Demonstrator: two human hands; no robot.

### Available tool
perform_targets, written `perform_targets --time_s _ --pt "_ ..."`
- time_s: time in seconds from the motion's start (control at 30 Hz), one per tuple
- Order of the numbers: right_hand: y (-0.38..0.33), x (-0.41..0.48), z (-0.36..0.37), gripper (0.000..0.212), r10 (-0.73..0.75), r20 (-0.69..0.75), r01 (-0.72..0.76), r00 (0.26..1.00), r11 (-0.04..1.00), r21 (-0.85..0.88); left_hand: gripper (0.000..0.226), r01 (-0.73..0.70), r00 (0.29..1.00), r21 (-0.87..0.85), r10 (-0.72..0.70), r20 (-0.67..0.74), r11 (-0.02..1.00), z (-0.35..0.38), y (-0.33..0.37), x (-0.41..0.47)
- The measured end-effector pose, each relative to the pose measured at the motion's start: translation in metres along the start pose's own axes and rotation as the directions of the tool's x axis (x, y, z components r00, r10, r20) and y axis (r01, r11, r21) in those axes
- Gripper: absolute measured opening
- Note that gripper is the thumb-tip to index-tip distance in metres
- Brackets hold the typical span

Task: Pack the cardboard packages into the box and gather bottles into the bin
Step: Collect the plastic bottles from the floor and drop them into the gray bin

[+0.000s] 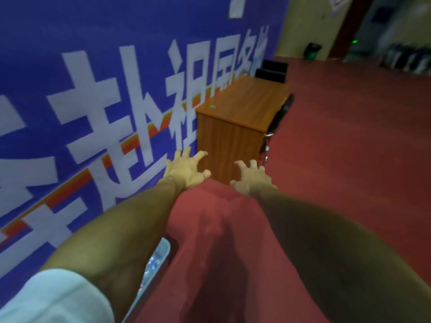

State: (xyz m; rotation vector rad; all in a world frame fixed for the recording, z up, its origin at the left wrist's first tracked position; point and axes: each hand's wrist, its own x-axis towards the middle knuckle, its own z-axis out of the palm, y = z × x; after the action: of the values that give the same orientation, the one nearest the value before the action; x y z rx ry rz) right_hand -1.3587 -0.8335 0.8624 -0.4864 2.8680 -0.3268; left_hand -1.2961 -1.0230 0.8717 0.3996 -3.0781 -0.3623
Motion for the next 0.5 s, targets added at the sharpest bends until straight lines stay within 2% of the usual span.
perform_targets --time_s 0.13,0.27,0.5 --pt "0.064 -0.039 -0.020 0.072 0.079 -0.033 -0.078 0.996 0.996 0.034 0.065 -0.150 0.988 0.007 0.149 0.029 0.989 0.010 0.074 -0.005" --pt "0.142 -0.084 -0.037 0.072 0.229 -0.078 -0.225 0.970 0.973 0.058 0.063 -0.281 0.959 0.028 0.280 0.042 0.959 0.021 0.157 -0.012" --pt "0.301 -0.197 -0.055 0.067 0.491 -0.138 -0.482 0.860 0.871 0.095 0.063 -0.495 0.865 -0.012 0.495 0.084 0.869 0.065 0.335 -0.066"
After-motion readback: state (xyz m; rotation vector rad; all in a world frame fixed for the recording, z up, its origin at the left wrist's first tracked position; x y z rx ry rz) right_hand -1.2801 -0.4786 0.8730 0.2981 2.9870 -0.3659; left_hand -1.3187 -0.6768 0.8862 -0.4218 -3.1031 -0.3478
